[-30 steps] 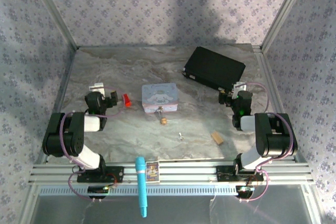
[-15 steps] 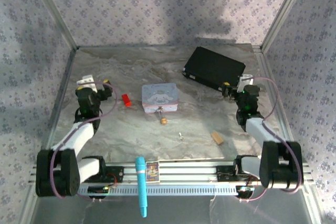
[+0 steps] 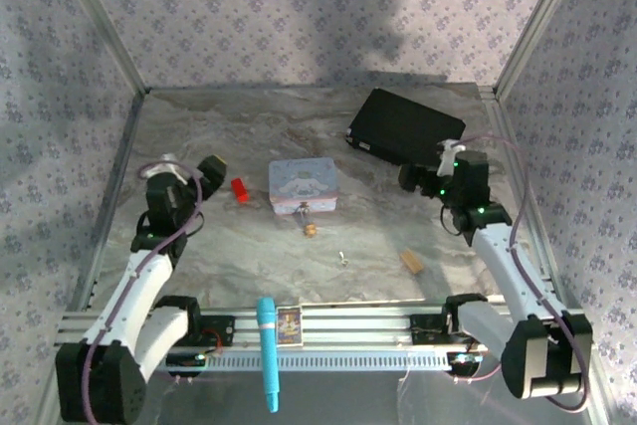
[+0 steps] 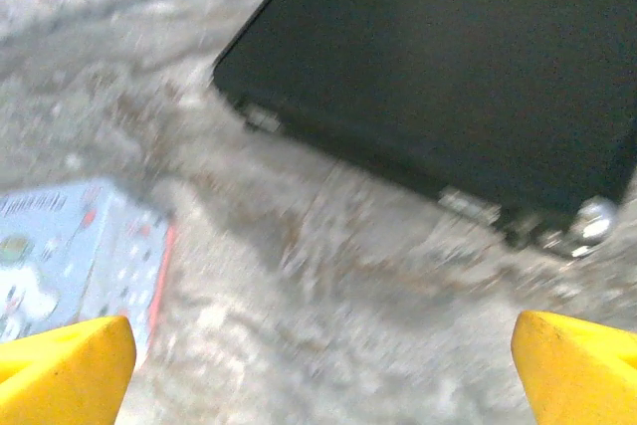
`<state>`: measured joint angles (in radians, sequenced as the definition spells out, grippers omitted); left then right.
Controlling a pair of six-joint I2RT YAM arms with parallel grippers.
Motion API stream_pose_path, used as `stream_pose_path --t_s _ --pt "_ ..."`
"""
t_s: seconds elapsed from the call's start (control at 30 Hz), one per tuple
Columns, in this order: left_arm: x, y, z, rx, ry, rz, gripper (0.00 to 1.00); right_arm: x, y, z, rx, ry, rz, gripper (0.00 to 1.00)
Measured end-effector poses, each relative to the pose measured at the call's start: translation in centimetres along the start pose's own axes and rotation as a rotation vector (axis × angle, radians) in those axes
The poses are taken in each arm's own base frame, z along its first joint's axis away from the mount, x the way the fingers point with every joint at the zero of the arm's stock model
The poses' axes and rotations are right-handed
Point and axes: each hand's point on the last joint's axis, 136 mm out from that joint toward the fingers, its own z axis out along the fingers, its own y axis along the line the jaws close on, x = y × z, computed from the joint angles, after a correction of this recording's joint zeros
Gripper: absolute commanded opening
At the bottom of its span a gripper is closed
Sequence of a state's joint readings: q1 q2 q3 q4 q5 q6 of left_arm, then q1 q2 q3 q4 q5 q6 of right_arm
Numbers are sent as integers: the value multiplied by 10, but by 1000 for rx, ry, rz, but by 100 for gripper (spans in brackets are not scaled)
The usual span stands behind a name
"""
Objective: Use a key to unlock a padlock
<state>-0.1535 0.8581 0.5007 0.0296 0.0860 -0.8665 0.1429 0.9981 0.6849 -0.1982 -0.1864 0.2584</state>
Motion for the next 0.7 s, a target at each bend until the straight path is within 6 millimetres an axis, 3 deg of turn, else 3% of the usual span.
stream_pose_path --t_s 0.1,0.23,0.37,0.57,0.7 --pt "46 -25 -1 -3 168 35 100 23 24 0 -31 76 -31 99" --pt "87 -45 -9 14 289 38 100 56 49 -1 -38 167 -69 98" --pt "122 -50 -19 2 374 43 100 92 71 -4 -45 242 -89 83" --pt "139 -41 -23 -45 396 26 100 153 90 -13 -45 326 -102 75" --pt "153 -41 -24 -56 425 24 100 180 101 -13 -37 360 -119 67"
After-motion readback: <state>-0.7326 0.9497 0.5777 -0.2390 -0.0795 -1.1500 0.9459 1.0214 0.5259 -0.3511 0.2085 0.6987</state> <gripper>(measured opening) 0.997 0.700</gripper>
